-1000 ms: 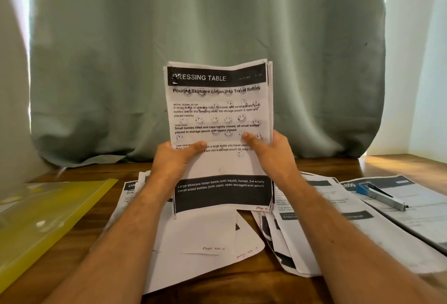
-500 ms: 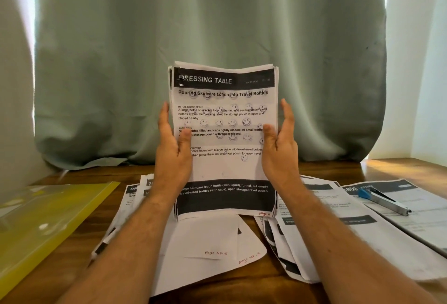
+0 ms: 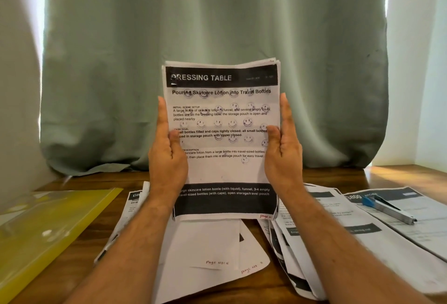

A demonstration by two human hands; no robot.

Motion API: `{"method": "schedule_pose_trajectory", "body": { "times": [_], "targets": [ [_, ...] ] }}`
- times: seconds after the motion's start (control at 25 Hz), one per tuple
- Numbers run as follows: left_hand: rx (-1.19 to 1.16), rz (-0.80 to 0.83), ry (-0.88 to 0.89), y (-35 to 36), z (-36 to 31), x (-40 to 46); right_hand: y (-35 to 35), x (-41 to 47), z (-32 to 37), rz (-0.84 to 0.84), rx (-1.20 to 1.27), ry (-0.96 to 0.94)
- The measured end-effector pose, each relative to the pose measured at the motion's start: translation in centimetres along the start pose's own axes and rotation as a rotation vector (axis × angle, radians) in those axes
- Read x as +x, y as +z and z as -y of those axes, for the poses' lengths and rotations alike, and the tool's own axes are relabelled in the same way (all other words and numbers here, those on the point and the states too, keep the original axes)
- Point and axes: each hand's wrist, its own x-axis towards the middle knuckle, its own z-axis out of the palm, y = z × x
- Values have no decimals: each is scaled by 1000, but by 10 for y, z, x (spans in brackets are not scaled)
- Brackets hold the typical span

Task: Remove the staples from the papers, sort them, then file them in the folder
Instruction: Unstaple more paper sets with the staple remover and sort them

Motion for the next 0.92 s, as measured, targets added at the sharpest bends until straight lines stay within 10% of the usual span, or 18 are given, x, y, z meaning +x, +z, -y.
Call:
{"method": "schedule_pose_trajectory", "body": {
  "times": [0.92],
  "targets": [
    [-233,-3,-104,-2,5,-1,1,3,-3,-28,230,90]
  ]
}}
